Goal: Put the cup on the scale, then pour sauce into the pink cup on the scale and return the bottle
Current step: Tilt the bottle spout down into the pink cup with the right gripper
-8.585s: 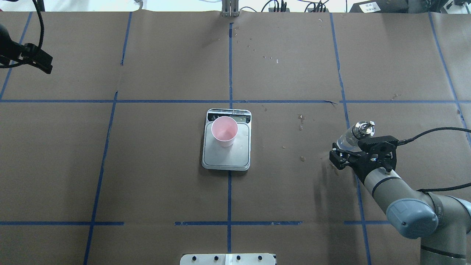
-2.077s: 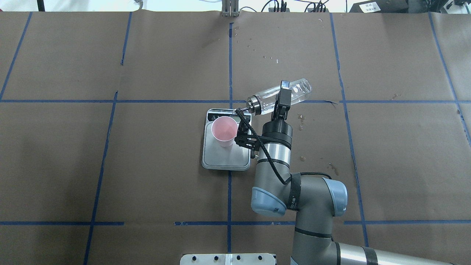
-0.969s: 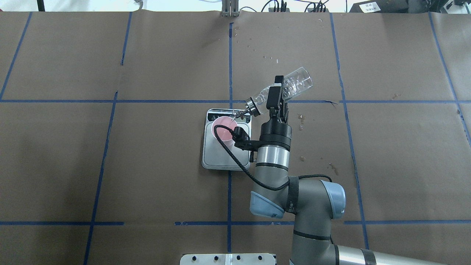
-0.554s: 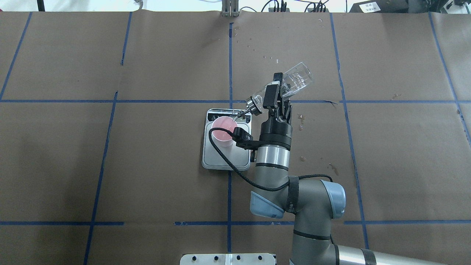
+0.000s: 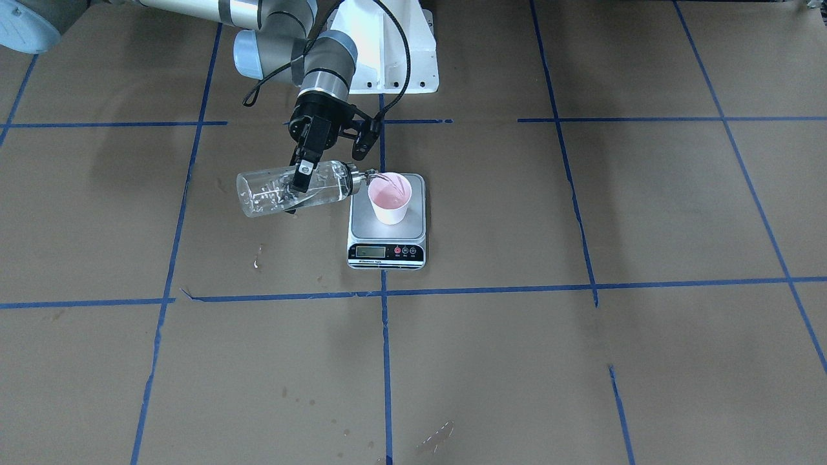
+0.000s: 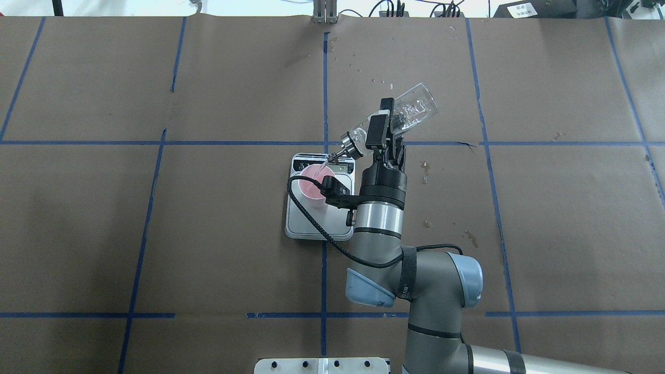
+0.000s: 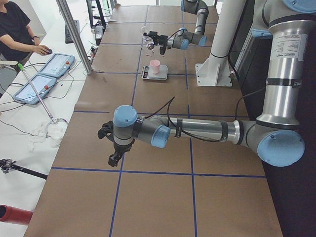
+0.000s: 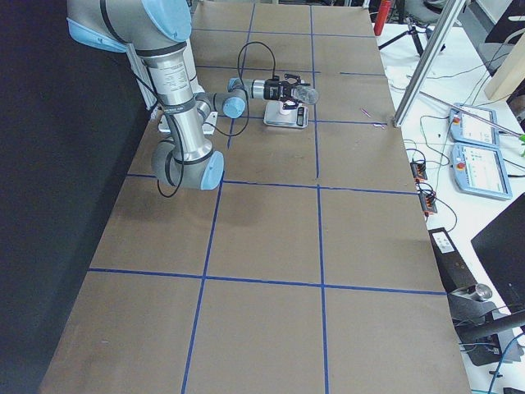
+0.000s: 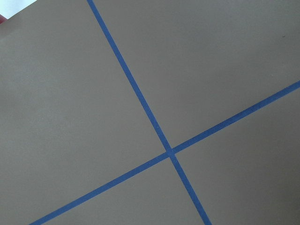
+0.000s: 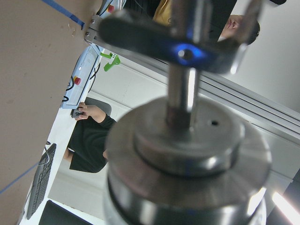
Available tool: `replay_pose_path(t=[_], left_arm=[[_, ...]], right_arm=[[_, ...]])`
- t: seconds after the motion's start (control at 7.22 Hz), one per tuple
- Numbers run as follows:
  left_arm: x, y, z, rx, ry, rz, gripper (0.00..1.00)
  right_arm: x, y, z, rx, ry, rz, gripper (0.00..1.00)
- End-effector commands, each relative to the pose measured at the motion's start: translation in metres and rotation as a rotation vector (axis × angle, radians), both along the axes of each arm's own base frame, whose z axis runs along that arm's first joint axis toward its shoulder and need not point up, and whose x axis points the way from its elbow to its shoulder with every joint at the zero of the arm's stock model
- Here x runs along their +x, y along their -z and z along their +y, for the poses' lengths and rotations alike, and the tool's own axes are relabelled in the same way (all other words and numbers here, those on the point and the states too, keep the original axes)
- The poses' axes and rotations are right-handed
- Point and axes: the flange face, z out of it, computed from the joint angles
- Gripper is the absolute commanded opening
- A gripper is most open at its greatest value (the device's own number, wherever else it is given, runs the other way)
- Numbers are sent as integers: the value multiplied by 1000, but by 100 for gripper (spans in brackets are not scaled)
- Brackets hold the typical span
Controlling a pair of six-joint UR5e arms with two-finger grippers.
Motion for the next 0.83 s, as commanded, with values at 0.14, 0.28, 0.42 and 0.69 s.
replay_pose_path(t=[0.14,0.28,0.42,0.69], left_arm=[[0,2,0,5,1,-2,100],[0,3,0,5,1,-2,100],[0,3,0,6,2,-1,100],[-1,4,0,7,3,-1,100]], right_arm=[[-4,-11,0,-9,16,-186,0],[-4,-17,0,-16,20,-218,0],[-4,-15,1,-12,19,-262,0],[-5,-20,2,-22,25,-400,0]])
